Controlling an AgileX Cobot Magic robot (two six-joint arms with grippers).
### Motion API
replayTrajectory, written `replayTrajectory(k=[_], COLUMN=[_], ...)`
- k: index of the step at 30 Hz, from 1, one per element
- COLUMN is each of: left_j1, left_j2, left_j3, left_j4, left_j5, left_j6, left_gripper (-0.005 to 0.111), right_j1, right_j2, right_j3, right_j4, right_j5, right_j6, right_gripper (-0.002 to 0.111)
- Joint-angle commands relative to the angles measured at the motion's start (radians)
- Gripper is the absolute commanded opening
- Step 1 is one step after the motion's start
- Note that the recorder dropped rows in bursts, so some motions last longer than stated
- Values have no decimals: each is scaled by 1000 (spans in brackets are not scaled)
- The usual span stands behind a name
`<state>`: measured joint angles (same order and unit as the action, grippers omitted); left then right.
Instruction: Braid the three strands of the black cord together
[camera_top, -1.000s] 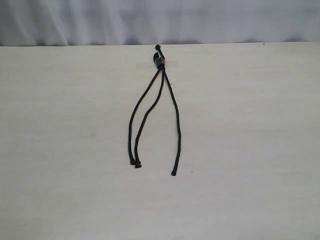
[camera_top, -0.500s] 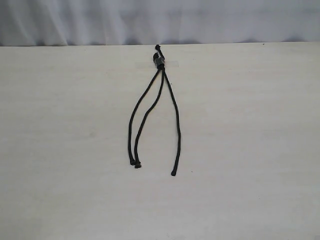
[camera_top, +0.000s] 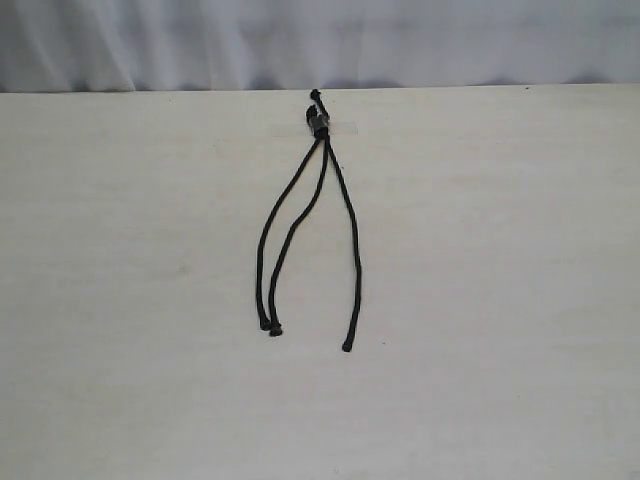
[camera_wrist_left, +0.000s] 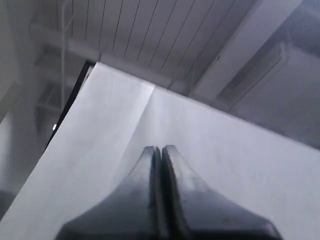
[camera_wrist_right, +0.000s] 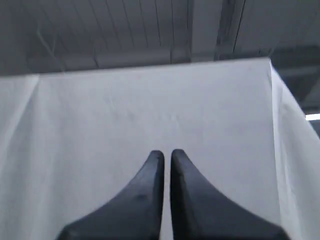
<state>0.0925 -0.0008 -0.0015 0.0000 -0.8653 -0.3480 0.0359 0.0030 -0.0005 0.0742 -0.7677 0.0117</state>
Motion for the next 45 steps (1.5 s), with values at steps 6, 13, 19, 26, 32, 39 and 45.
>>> replayTrajectory(k=[6,13,19,26,32,39,45], left_j1=[1,1,1,-186,-292,-292,-299], left_j2=[1,217,734,1023,1318,1615,1786], left_j3=[-76,-351,-614,-781,-947,-1175,-1228], left_j4=[118,338,1268,1351,933,-48,-428], left_j5=[9,431,400,666,1223,1503,1495], left_j6=[-42,-101,-814,-650,-386,556,825], left_gripper=[0,0,0,0,0,0,0], right_j1=[2,2,8,350,185,130,130], right_j2=[-3,127,680,1312,1644,1783,1786], right_j3=[1,-267,-616,-970,-1255,-1267,-1267], right_j4=[-10,-74,-31,67,65,67,67], right_j5=[-202,437,922,931,1347,1401,1400], right_j6=[175,145,142,-281,-225,-210,-210], right_gripper=[4,4,4,4,4,4,4])
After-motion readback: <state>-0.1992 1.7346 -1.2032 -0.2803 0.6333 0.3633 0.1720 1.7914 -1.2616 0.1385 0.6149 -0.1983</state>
